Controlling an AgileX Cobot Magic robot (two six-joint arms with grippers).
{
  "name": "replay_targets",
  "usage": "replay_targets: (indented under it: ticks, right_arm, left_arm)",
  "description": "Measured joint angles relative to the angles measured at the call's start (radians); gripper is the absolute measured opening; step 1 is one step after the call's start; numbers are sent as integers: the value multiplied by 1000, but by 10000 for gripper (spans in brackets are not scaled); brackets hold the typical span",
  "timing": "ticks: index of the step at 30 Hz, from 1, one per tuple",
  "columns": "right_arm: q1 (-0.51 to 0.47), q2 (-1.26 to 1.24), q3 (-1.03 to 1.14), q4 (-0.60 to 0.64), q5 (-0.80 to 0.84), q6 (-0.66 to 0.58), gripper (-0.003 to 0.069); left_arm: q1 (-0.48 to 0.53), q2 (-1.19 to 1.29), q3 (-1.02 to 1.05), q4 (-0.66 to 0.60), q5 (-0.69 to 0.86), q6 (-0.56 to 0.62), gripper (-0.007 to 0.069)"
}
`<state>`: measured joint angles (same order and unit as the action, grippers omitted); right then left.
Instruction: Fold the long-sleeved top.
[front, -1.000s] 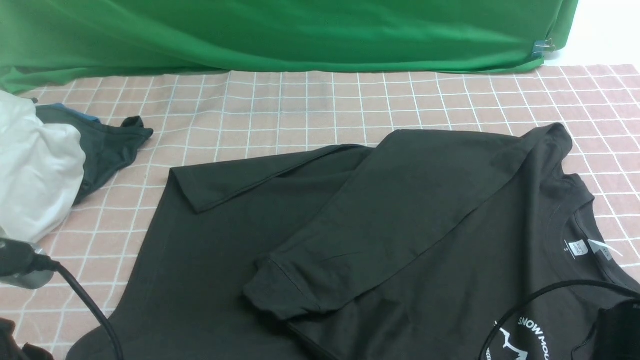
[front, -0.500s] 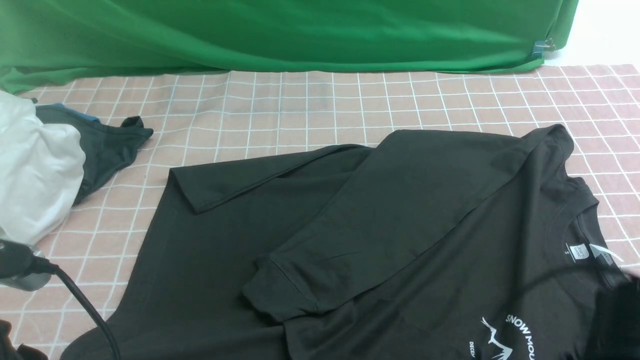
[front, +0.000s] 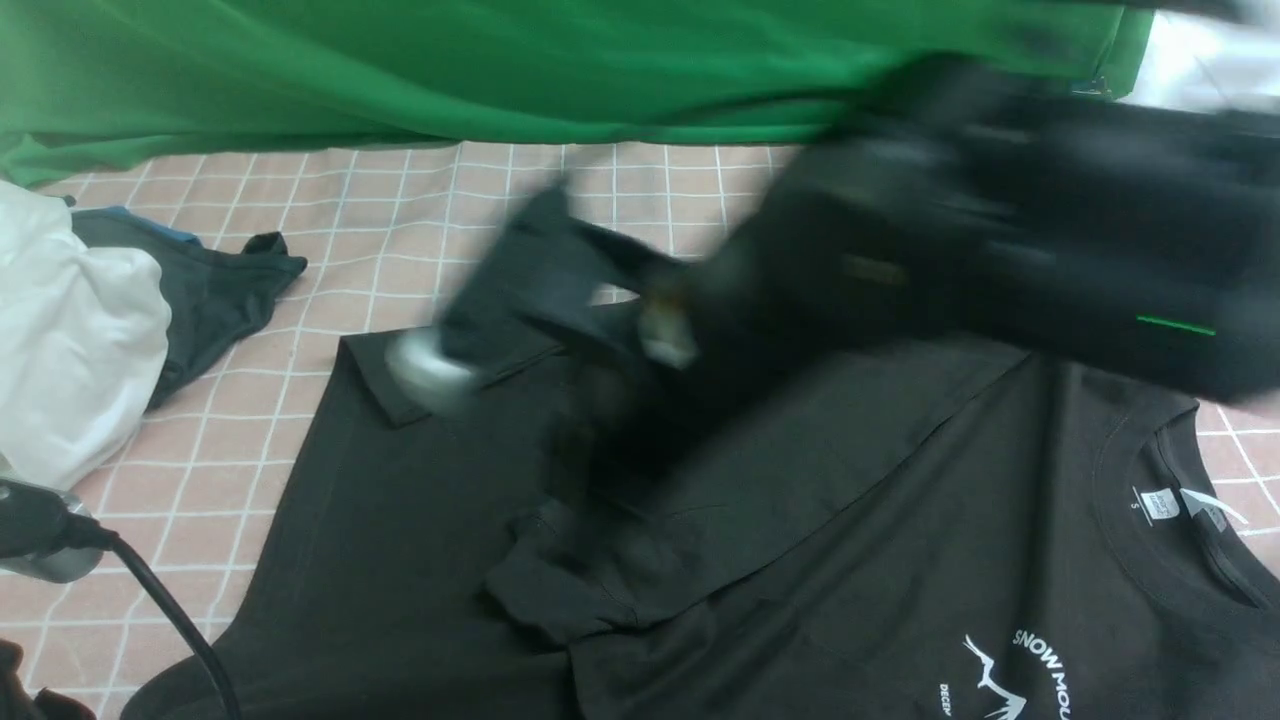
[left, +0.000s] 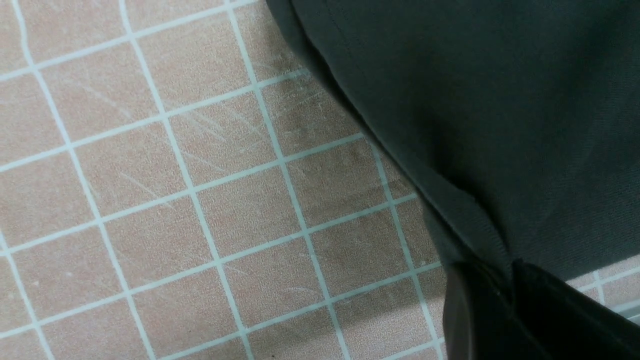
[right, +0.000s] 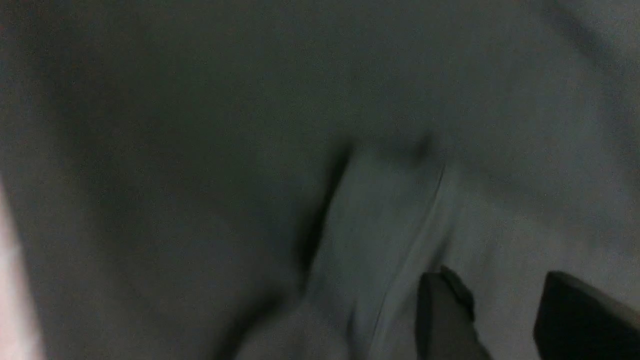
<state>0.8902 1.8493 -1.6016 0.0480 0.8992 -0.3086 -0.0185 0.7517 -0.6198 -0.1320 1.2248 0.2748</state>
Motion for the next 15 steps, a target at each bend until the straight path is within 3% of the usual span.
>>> replay_targets:
  ticks: [6, 10, 15]
  right_arm:
    - [-19, 299, -333, 7, -36, -50, 59]
    - [-47, 452, -518, 28, 24, -53, 34]
    - [-65, 604, -698, 144, 132, -80, 32]
  left_arm:
    - [0, 0, 0, 0, 0, 1, 50]
    - [0, 0, 0, 0, 0, 1, 50]
    - [0, 0, 0, 0, 0, 1, 50]
